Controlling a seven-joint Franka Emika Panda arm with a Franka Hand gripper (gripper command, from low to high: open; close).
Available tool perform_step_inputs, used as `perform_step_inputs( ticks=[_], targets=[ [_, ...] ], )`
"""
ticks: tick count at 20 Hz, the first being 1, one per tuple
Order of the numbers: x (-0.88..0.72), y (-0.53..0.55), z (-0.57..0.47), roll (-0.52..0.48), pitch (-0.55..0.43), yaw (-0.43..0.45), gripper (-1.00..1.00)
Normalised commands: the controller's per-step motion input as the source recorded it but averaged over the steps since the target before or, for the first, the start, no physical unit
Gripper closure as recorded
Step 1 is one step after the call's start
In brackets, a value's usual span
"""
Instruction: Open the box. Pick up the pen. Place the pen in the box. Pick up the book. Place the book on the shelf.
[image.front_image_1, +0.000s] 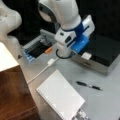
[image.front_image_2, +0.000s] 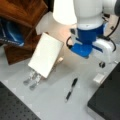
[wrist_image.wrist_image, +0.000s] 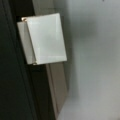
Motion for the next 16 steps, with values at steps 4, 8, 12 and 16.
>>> perform_step_inputs(
  ticks=[4, 8, 12, 16],
  targets=[
    [0.19, 0.01, -0.06, 0.351, -0.056, -0.035, -1.0],
    [0.16, -0.05, -0.16, 0.359, -0.1, -0.029, -1.0],
    [0.11, -0.08, -0.25, 0.34, -0.126, -0.022, -1.0],
    [0.04, -0.06, -0.27, 0.299, -0.14, -0.035, -1.0]
  ],
)
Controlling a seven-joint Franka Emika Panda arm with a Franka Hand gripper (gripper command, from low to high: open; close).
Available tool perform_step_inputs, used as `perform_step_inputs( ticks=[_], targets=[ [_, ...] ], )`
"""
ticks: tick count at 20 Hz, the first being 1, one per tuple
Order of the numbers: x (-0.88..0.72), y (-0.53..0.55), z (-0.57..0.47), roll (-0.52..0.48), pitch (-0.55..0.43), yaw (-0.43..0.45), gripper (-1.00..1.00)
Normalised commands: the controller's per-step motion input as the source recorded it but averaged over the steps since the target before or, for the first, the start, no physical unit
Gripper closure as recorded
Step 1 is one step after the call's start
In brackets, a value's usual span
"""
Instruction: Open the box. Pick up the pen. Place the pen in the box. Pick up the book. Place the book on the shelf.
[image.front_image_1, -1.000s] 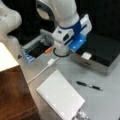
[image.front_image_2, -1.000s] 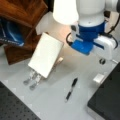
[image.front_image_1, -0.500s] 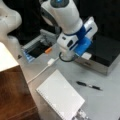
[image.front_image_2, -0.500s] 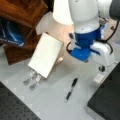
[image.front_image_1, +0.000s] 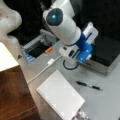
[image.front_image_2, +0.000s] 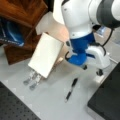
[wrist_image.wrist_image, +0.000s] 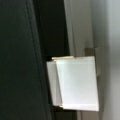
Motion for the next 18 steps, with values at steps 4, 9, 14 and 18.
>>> perform_step_inputs(
  ticks=[4, 9, 14, 18],
  targets=[
    [-0.01, 0.02, -0.26, 0.227, -0.12, -0.063, -1.0],
    [-0.03, 0.02, -0.16, 0.213, -0.139, -0.075, -1.0],
    [-0.11, 0.07, -0.2, 0.355, -0.145, -0.083, -1.0],
    [-0.16, 0.05, -0.23, 0.34, -0.11, -0.043, -1.0]
  ],
)
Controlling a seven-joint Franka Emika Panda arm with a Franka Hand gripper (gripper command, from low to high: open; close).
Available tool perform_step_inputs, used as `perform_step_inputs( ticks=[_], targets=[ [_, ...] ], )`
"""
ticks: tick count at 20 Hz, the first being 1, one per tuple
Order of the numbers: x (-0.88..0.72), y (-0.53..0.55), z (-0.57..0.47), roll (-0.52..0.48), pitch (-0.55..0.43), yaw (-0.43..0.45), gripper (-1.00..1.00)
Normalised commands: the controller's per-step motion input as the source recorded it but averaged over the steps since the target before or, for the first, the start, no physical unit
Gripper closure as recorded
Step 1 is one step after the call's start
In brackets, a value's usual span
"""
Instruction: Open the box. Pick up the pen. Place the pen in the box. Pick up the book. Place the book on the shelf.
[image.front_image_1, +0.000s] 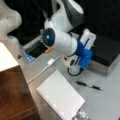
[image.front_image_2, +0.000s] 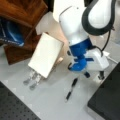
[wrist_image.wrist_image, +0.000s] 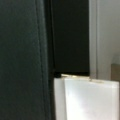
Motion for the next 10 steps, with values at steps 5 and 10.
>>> perform_step_inputs(
  ticks=[5, 10],
  targets=[
    [-0.13, 0.05, -0.22, 0.246, -0.069, -0.036, -1.0],
    [-0.08, 0.09, -0.17, 0.241, -0.1, -0.069, -1.0]
  ],
)
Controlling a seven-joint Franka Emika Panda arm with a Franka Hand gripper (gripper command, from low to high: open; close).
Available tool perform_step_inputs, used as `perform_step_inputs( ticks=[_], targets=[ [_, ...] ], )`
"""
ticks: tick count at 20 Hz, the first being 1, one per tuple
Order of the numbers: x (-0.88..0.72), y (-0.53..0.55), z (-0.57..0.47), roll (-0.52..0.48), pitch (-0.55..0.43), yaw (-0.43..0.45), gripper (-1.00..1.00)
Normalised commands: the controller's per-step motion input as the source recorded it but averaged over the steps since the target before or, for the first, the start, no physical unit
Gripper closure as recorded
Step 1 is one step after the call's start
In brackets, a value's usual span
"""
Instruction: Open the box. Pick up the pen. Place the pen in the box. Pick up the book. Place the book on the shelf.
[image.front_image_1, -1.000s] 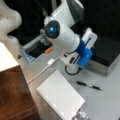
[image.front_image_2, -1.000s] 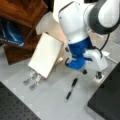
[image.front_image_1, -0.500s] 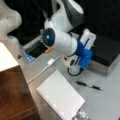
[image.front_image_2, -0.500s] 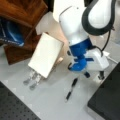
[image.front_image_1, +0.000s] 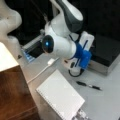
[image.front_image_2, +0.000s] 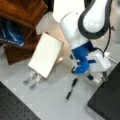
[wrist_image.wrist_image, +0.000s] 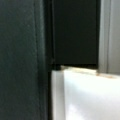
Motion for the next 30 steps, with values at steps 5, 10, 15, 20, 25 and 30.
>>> perform_step_inputs(
  ticks=[5, 10, 15, 20, 25, 30],
  targets=[
    [-0.09, 0.1, -0.14, 0.195, -0.101, -0.074, -1.0],
    [-0.08, -0.01, -0.13, 0.158, -0.093, -0.057, -1.0],
    [-0.07, -0.08, -0.14, 0.145, -0.096, -0.038, 1.0],
    [-0.07, -0.12, -0.15, 0.134, -0.097, -0.011, 1.0],
    [-0.06, -0.13, -0.16, 0.127, -0.098, -0.004, 1.0],
    [-0.05, -0.06, -0.16, 0.099, -0.096, -0.009, 1.0]
  ],
)
